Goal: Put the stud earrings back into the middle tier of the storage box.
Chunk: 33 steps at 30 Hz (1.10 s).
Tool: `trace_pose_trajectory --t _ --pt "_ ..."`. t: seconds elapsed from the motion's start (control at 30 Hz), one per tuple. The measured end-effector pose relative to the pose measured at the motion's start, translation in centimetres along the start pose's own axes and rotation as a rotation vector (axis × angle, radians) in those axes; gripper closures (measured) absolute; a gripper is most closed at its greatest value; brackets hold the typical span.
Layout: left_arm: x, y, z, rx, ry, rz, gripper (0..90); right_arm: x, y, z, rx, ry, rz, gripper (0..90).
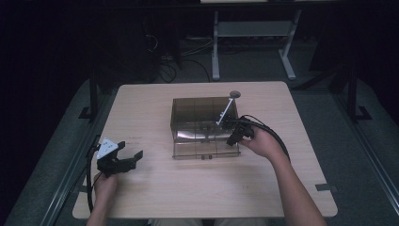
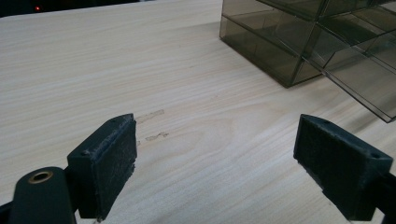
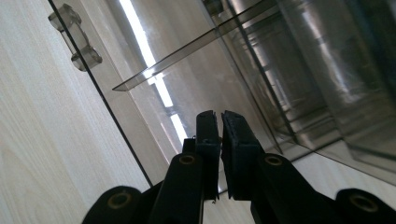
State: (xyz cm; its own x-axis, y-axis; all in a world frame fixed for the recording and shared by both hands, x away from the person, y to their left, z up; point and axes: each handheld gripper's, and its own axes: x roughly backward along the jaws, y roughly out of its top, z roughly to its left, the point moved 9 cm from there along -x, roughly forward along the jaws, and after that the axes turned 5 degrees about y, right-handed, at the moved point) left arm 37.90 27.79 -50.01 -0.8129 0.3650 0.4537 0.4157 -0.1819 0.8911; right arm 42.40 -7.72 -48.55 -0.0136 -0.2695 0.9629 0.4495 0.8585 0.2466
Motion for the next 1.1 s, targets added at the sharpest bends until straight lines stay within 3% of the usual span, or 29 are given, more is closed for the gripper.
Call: trace_pose_trajectory --t 0.7,1.1 --pt "0.0 0.0 0.0 0.001 0.001 -0.001 12.8 -0.2 0.0 -0.5 0.003 -0.02 -0.002 83.3" --pt "0.0 0.0 0.0 0.0 0.001 0.0 12.8 1.6 -0.6 0.6 0.014 0.003 -0.054 78.0"
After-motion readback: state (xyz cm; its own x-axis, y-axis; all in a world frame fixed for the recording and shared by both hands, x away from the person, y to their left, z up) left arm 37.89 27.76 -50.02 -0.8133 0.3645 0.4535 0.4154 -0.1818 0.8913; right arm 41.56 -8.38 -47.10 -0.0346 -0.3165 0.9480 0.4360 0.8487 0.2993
